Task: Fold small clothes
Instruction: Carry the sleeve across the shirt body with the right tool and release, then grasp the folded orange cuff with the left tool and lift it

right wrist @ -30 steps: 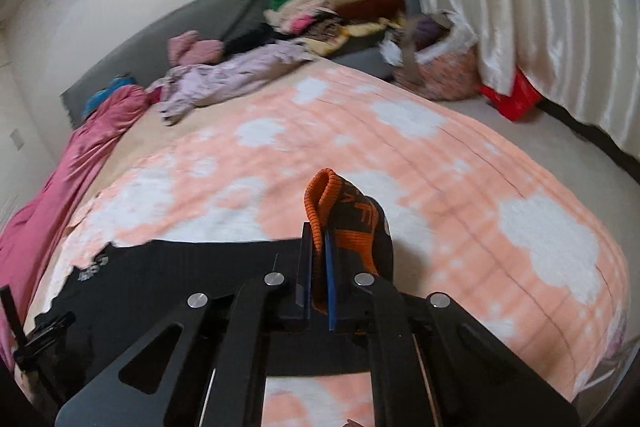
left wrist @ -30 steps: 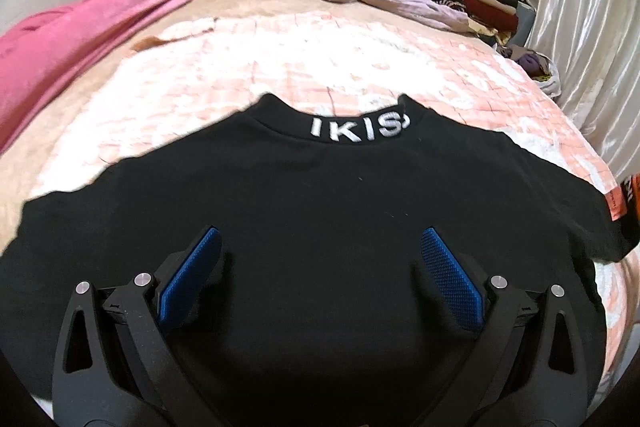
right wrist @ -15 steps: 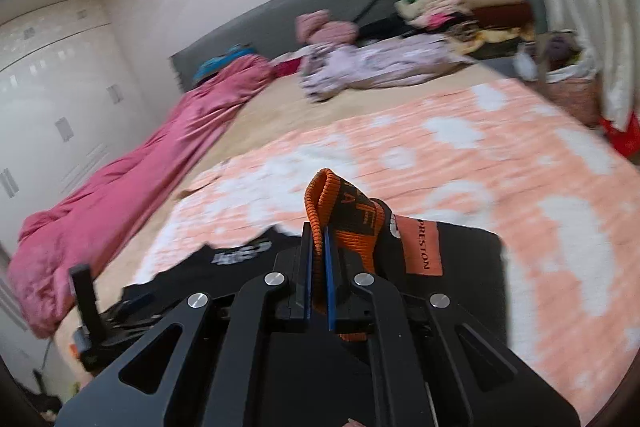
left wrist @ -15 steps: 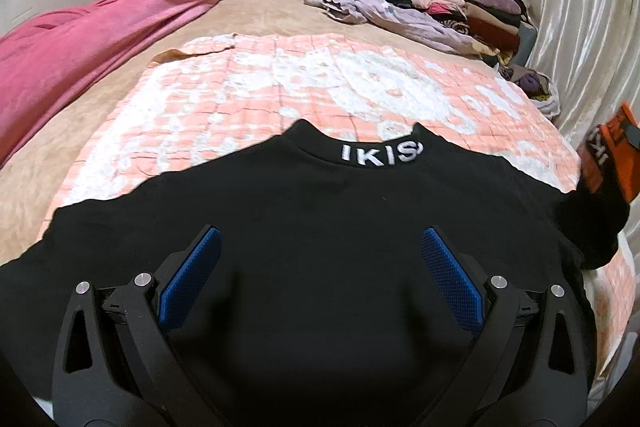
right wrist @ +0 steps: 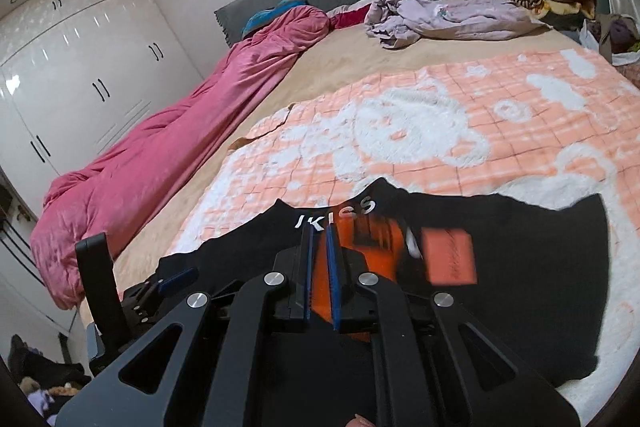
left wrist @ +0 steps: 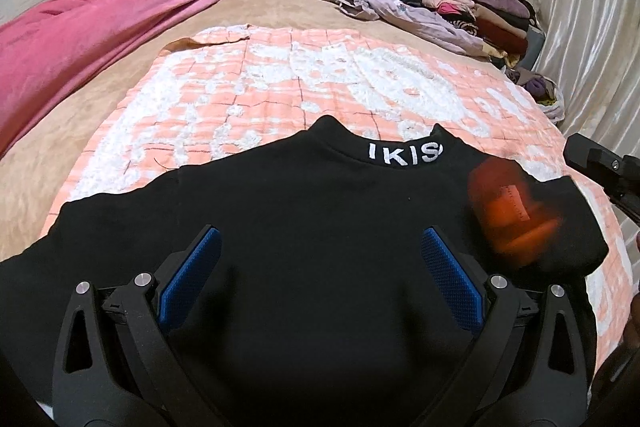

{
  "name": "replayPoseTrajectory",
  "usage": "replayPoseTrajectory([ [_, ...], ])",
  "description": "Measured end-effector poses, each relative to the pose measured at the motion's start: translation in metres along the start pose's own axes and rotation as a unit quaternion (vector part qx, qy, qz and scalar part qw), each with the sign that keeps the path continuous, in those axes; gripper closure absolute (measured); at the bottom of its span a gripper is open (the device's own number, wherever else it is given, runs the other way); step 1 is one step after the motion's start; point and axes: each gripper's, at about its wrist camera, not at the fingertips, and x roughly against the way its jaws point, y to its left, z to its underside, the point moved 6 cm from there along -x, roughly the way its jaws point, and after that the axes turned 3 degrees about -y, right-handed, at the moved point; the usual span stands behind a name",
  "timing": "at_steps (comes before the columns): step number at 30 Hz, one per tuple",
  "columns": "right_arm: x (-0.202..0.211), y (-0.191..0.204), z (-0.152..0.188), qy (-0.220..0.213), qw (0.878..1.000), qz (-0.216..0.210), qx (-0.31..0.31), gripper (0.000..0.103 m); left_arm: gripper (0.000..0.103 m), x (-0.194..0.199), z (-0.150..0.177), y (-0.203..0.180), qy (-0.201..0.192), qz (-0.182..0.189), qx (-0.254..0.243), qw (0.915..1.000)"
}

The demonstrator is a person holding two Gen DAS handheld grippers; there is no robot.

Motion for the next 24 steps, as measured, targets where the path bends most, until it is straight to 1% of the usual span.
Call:
replayPoseTrajectory([
  [1,0.001,-0.002,0.001,-0.001,1.0,0.001,0.0,0.095,0.009,0.0,0.0,-0.001,0.0,0.002,-0.001,1.0],
  [2,0.003,-0.003,0.002,-0.003,1.0,0.0,-0.002,0.092,0.009,0.0,0.001,-0.003,0.001,0.005,-0.004,1.0],
  [3,0.004,-0.005,0.003,-0.004,1.0,0.0,-0.003,0.092,0.009,-0.001,0.002,-0.005,0.002,0.01,-0.005,0.9999],
  [4,0.007,-0.009,0.004,-0.006,1.0,0.009,-0.001,0.091,0.009,-0.001,0.003,-0.007,0.004,0.015,-0.006,0.9999],
  [6,0.011,-0.014,0.009,-0.004,0.999,0.033,0.016,0.09,0.009,-0.003,0.006,-0.013,0.007,0.028,-0.007,0.9996],
  [7,0.015,-0.02,0.012,-0.003,0.997,0.063,0.038,0.086,0.011,-0.003,0.007,-0.018,0.01,0.04,-0.007,0.9991],
  [8,0.018,-0.024,0.014,-0.002,0.996,0.08,0.049,0.079,0.014,-0.003,0.008,-0.022,0.012,0.048,-0.007,0.9987],
  [10,0.028,-0.035,0.021,-0.004,0.992,0.112,0.066,0.071,0.026,-0.003,0.011,-0.035,0.016,0.083,-0.003,0.9964],
  [11,0.033,-0.041,0.024,-0.005,0.99,0.123,0.069,0.07,0.029,-0.003,0.012,-0.042,0.022,0.101,0.0,0.9946],
  [13,0.045,-0.054,0.031,-0.01,0.985,0.154,0.081,0.069,0.039,-0.007,0.014,-0.058,0.043,0.143,0.011,0.9887],
  [14,0.05,-0.061,0.034,-0.012,0.982,0.166,0.084,0.067,0.041,-0.008,0.014,-0.063,0.049,0.152,0.014,0.987],
  [15,0.055,-0.067,0.036,-0.014,0.981,0.175,0.084,0.066,0.046,-0.011,0.016,-0.072,0.061,0.162,0.015,0.9849],
  [16,0.06,-0.073,0.039,-0.016,0.98,0.182,0.083,0.064,0.051,-0.014,0.018,-0.078,0.069,0.166,0.014,0.9836],
  [17,0.065,-0.079,0.04,-0.018,0.979,0.188,0.081,0.064,0.052,-0.018,0.02,-0.084,0.079,0.169,0.014,0.9824],
  [19,0.074,-0.09,0.042,-0.025,0.978,0.195,0.07,0.064,0.052,-0.032,0.027,-0.097,0.114,0.17,0.018,0.9786],
  [21,0.081,-0.098,0.043,-0.031,0.978,0.196,0.057,0.064,0.052,-0.046,0.033,-0.105,0.136,0.167,0.033,0.9759],
  [23,0.085,-0.105,0.044,-0.036,0.979,0.197,0.046,0.064,0.052,-0.049,0.033,-0.111,0.129,0.16,0.035,0.9779],
  [24,0.086,-0.108,0.044,-0.038,0.978,0.199,0.044,0.064,0.063,-0.049,0.032,-0.114,0.125,0.165,0.035,0.9777],
])
